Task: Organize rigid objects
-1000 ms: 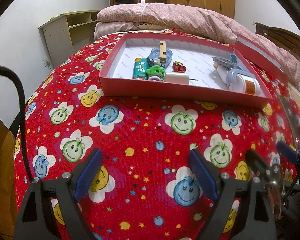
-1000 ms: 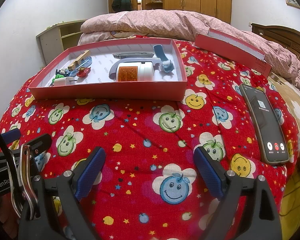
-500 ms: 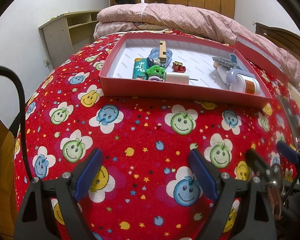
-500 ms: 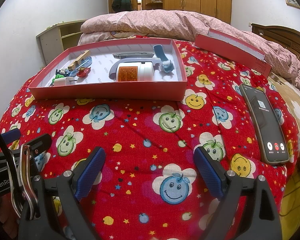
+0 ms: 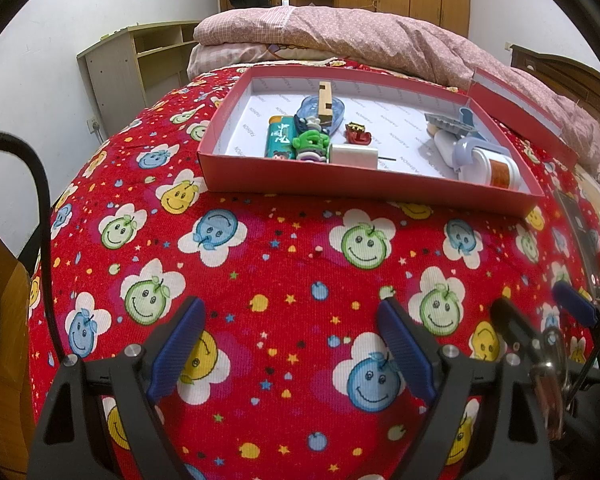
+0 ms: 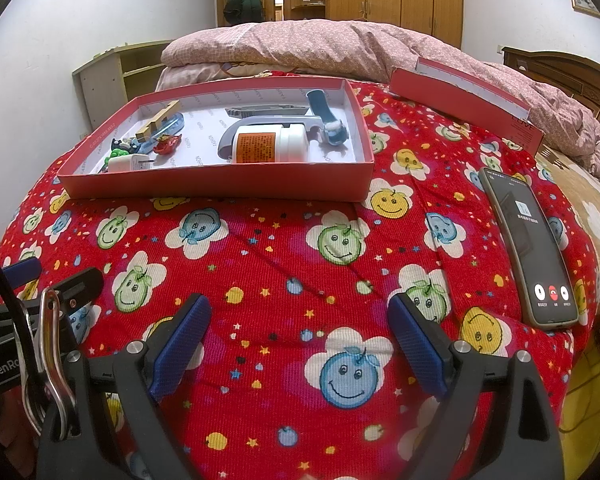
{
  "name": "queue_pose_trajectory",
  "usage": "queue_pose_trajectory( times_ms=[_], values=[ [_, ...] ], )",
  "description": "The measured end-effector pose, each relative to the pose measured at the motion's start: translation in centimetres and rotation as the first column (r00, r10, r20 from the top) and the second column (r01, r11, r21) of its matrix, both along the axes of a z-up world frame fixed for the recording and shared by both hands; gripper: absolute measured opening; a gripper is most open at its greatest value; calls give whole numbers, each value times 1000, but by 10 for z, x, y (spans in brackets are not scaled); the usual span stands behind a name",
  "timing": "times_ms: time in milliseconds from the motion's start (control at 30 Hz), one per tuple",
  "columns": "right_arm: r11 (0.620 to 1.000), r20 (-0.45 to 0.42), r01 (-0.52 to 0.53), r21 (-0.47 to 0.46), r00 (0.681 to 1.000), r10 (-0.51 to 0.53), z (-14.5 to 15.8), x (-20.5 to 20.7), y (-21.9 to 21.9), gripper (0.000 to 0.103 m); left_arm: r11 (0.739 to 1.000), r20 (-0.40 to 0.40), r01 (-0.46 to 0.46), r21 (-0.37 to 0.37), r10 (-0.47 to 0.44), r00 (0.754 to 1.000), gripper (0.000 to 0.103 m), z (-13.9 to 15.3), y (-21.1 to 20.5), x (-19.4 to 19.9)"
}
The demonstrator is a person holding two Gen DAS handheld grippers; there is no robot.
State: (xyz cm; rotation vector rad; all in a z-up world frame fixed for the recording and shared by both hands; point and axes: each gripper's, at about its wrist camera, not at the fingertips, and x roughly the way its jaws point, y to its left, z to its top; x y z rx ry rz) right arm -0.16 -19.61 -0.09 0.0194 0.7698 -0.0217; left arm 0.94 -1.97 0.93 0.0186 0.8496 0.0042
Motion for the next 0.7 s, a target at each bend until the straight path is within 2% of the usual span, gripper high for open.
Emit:
queue_pose_trajectory(
  times_ms=[700],
  values=[
    [1000, 1, 0, 0, 1000, 0, 0, 0, 0, 93, 1000, -9, 0, 1, 0, 1000, 91, 0, 0, 0]
  ],
)
